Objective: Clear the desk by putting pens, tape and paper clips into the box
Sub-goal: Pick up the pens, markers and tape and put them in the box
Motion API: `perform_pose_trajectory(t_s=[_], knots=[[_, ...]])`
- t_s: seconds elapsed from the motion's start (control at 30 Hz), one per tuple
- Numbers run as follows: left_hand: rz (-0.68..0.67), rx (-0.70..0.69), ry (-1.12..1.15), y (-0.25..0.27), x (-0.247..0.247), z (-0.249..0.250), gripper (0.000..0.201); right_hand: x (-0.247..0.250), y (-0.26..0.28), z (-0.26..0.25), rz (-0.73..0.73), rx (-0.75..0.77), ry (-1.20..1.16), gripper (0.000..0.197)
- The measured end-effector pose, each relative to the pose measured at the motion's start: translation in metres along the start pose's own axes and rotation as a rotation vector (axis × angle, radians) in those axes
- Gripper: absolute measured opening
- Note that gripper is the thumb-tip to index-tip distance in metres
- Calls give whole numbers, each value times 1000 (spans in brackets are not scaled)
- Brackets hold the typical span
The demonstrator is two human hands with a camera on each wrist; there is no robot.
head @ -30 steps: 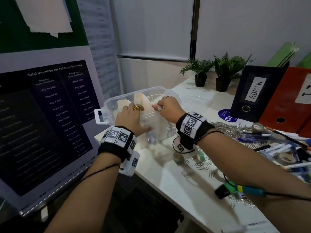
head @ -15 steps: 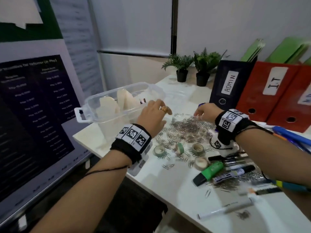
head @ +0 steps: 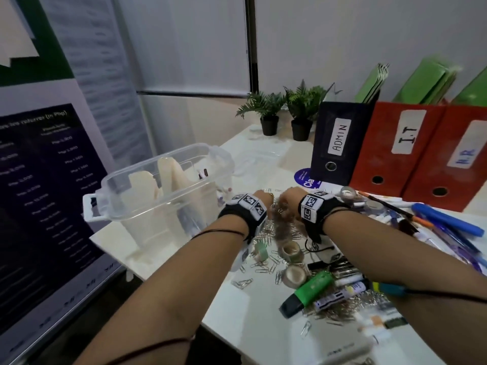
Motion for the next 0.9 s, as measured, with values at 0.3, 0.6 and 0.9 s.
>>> perform_pose_trajectory(t_s=[0.3,0.6,0.9], knots=[[-88,66,30,-41,-17,13,44,-5,5,35,0,-77,-160,20],[42,20,126,-7,13,5,28,6,11,31,56,-51,-203,21],[265,-48,281,21,55,-15,22,41,23,19,277,-20,-323,28]])
Point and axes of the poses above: each hand's wrist, its own y-axis away from the middle knuckle, its own x-axis out of the back of the hand, z = x × y, the point moved 10 cm from there along -y, towards the middle knuckle, and after that the axes turned 12 degrees about x, right-handed, at the moved point
